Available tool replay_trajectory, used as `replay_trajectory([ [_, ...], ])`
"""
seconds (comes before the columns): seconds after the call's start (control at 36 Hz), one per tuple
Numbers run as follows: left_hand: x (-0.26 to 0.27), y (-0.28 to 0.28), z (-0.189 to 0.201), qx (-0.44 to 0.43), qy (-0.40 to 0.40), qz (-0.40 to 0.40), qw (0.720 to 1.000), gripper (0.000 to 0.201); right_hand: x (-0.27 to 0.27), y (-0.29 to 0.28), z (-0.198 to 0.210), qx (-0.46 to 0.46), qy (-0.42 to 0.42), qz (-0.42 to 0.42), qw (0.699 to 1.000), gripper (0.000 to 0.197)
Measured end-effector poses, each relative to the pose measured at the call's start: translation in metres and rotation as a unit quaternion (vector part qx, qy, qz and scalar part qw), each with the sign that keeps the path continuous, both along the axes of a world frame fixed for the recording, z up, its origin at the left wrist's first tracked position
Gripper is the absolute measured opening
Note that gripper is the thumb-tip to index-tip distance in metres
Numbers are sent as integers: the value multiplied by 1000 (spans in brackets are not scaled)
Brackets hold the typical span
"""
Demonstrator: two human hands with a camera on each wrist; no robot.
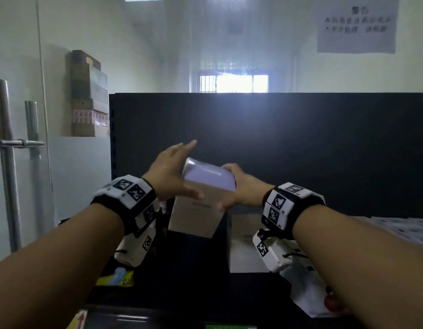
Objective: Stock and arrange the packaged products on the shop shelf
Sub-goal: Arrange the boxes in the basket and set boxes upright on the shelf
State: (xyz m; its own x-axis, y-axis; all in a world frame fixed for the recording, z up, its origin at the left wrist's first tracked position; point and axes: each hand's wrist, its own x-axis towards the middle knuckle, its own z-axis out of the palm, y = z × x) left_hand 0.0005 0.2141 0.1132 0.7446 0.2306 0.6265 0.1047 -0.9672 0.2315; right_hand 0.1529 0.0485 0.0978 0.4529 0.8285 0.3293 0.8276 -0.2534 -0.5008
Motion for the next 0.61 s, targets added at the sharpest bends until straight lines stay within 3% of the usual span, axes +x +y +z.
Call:
replay_trajectory([
  [0.06,3,-9,-3,68,98,35,992,112,-6,6,-4,-49,-27,11,998,107],
  [0.14,6,-12,-14,33,189,40,981,92,-7,12,-12,-110,-53,9,992,107],
  [0.22,8,-7,-29,-12,206,42,978,88,0,6,-11,-142,-48,-1,989,106],
  [0.33,15,6,-41,-81,221,69,969,86,22,-15,-3,-172,-89,-54,980,88],
  [0.5,36,23,-49,-135,240,104,956,98,47,-24,-20,-312,-168,-126,927,92],
  [0.61,55,30,-57,-152,255,103,949,100,50,-9,-31,-326,-239,-135,904,69],
])
